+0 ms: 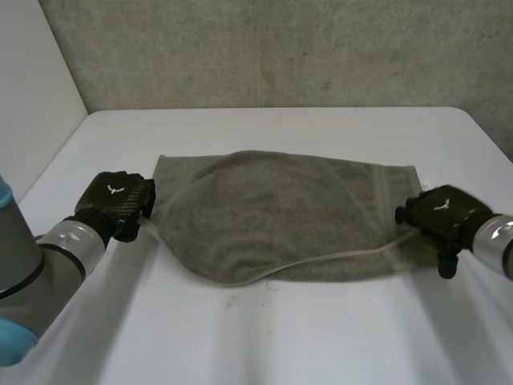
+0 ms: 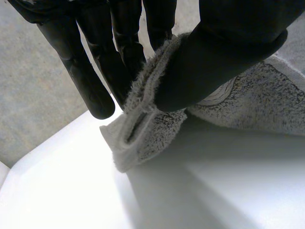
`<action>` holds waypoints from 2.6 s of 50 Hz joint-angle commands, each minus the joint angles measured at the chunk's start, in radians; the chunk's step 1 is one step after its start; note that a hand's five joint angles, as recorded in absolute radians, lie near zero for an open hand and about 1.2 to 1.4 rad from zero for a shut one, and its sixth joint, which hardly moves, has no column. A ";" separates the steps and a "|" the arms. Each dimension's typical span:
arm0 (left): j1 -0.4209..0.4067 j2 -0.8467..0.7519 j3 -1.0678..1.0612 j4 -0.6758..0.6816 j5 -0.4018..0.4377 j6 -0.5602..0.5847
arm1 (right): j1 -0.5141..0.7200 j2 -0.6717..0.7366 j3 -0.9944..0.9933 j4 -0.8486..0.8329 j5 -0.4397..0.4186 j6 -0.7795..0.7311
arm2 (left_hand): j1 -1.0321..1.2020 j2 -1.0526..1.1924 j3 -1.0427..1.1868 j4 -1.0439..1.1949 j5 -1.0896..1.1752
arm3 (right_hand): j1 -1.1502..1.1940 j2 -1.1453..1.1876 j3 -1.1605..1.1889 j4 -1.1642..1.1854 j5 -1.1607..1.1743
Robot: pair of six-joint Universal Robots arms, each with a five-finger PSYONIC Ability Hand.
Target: Fold the towel.
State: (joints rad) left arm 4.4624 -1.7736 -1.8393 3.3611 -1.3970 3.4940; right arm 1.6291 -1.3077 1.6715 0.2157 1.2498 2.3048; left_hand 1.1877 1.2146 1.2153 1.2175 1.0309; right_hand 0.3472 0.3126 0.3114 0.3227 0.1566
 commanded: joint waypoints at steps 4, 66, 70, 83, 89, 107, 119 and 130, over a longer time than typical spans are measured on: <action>0.001 0.069 -0.051 0.004 0.000 -0.006 | -0.031 -0.028 -0.114 0.037 -0.009 0.162 | 0.209 0.182 0.181 0.179 0.191 | -0.124 -0.090 -0.088 -0.100 -0.108; 0.035 0.083 -0.078 0.026 -0.002 -0.012 | -0.173 -0.131 0.458 -0.295 -0.228 0.151 | 0.209 0.182 0.181 0.179 0.191 | 0.234 0.269 0.270 0.258 0.250; 0.035 0.080 -0.077 0.026 -0.002 -0.015 | -0.196 -0.122 0.473 -0.332 -0.273 0.151 | 0.209 0.182 0.181 0.179 0.191 | 0.286 0.321 0.322 0.311 0.303; 0.035 0.066 -0.077 0.026 -0.002 -0.018 | -0.209 -0.044 0.470 -0.381 -0.291 0.148 | 0.209 0.182 0.181 0.179 0.191 | 0.366 0.401 0.402 0.391 0.382; 0.035 0.060 -0.077 0.026 -0.002 -0.018 | -0.209 -0.031 0.465 -0.384 -0.291 0.133 | 0.209 0.182 0.181 0.179 0.191 | 0.366 0.401 0.402 0.391 0.382; 0.035 0.056 -0.074 0.026 -0.002 -0.018 | -0.207 -0.001 0.436 -0.414 -0.283 0.123 | 0.209 0.182 0.181 0.179 0.191 | 0.548 0.583 0.584 0.573 0.564; 0.035 0.054 -0.074 0.026 -0.002 -0.018 | -0.201 0.033 0.403 -0.426 -0.280 0.123 | 0.209 0.182 0.181 0.179 0.191 | 0.844 0.878 0.880 0.868 0.860; 0.037 0.054 -0.075 0.026 -0.002 -0.018 | -0.201 0.056 0.373 -0.421 -0.279 0.128 | 0.209 0.182 0.181 0.179 0.191 | 1.049 1.084 1.085 1.074 1.065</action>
State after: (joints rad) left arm 4.4980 -1.7195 -1.9128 3.3870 -1.3990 3.4760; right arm 1.4282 -1.2680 2.0618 -0.2114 0.9696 2.4311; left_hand 1.1876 1.2146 1.2153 1.2175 1.0309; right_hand 1.3438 1.1763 1.1851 1.1881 0.9750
